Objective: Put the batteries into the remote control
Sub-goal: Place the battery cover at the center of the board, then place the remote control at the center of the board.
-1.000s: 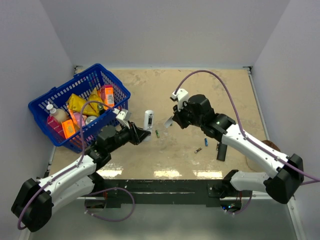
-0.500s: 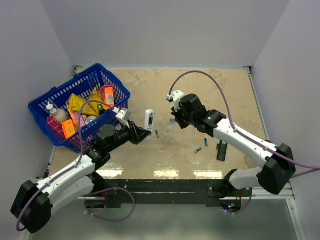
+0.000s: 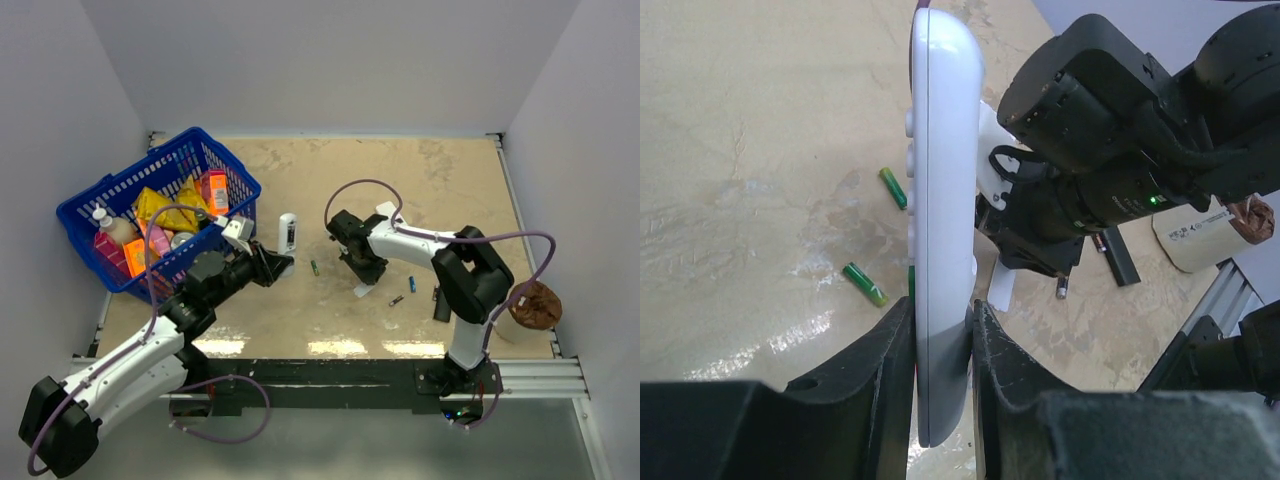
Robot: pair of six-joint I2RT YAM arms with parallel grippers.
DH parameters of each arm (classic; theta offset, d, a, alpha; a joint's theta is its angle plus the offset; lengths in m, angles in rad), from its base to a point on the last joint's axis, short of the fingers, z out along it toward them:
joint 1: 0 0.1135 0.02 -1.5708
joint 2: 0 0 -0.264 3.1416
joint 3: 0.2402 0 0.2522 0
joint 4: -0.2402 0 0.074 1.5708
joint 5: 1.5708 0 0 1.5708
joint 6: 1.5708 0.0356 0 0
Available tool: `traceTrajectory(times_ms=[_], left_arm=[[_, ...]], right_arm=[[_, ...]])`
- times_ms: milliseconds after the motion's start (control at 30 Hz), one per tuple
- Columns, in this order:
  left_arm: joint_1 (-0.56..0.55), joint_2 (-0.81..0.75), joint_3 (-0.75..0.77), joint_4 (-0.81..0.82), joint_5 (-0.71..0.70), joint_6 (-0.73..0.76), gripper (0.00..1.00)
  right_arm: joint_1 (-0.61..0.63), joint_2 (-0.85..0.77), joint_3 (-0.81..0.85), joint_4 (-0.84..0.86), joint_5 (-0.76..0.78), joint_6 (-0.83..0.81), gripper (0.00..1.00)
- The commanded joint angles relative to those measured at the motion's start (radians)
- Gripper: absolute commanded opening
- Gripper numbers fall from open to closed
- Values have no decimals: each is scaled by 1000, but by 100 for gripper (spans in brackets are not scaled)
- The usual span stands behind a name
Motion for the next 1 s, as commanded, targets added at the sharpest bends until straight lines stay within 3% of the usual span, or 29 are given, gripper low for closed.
traceTrajectory(times_ms=[0,100,200,667,967], left_arm=[[2,-27,47,11,-16,34,0],[2,-30,49,5,-27,41,0],[4,-21,45,10,-24,40,0],[4,24,42,34,34,55,0],[-19,211,44,93,312,20,0]], right_arm=[[-3,8,87,-52,86,42,32],[-5,-38,90,-45,85,64,52],[-3,-110,63,-22,42,98,57],[-71,-414,-298,329,-104,336,48],[-74,-662,-338,451,-23,361,48]])
